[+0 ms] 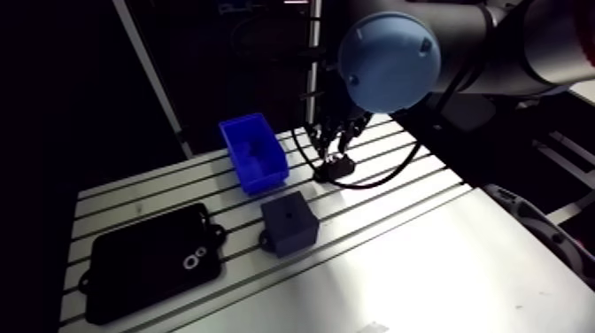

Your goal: Pick up the M10 bolt and insert it into the hole until fully seated.

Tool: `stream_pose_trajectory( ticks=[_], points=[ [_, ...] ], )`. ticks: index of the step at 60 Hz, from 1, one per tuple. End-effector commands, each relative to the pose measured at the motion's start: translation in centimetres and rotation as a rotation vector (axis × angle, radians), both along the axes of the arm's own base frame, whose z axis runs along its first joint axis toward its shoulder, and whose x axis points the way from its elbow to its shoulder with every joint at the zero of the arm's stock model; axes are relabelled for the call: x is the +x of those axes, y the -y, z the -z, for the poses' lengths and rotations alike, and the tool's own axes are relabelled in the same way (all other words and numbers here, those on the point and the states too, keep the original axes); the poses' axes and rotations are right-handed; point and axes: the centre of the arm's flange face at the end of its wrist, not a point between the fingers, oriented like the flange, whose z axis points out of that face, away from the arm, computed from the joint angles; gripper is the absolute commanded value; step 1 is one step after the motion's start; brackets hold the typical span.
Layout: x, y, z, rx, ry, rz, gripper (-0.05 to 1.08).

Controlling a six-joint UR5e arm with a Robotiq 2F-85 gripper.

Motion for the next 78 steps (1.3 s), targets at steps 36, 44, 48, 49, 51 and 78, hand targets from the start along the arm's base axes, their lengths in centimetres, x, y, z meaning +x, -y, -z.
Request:
stream_pose_trajectory(
  ticks=[36, 44, 48, 49, 51, 78],
  points=[
    [0.12, 0.04, 0.93, 0.002, -0.004, 0.000, 0.51],
    [0.23, 0.08, 1.07, 0.002, 0.000, 0.000, 0.51],
    [0.28, 0.11, 1.13, 0.001, 0.001, 0.000, 0.51],
    [0.28, 0.11, 1.13, 0.001, 0.001, 0.000, 0.51],
    [0.29, 0.11, 1.13, 0.001, 0.001, 0.000, 0.51],
    [0.41, 0.15, 1.28, 0.000, 0.007, 0.000, 0.54]
  ],
)
